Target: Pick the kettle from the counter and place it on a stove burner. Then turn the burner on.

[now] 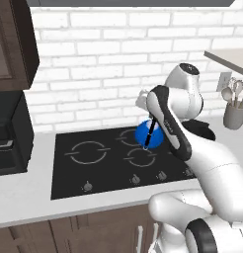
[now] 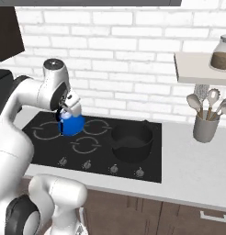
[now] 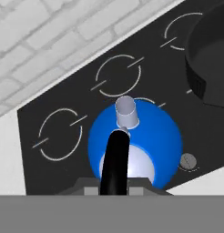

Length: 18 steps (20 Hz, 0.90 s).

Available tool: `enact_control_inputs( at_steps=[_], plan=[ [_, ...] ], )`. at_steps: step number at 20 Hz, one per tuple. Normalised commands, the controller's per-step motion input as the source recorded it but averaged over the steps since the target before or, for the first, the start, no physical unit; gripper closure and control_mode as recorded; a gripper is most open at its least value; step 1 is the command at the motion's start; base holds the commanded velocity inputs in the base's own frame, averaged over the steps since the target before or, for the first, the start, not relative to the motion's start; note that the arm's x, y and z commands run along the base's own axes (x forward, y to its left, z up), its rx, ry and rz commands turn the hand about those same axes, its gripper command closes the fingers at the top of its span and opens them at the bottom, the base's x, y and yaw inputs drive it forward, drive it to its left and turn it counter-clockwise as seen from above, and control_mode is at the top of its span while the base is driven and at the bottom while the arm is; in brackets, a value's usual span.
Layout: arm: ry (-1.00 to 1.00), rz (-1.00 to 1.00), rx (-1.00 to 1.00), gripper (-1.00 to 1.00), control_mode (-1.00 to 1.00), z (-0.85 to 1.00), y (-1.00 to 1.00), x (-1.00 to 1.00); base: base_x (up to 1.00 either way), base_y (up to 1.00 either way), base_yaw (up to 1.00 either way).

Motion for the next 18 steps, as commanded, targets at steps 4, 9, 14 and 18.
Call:
enact_control_inputs(
  at_steps=[4,9,14,18],
  plan=[
    [0.33,0.01,-0.01,1.0,-1.0,-0.19,0.85,0.02,0.0,0.0,0.0],
    [0.13,0.01,0.02,1.0,-1.0,-0.43,0.93,0.19,0.0,0.0,0.0],
    [0.11,0.0,0.13,1.0,-1.0,-0.39,1.0,0.52,0.0,0.0,0.0],
    [0.02,-0.01,0.04,1.0,-1.0,-0.13,1.0,0.73,0.0,0.0,0.0]
  ],
)
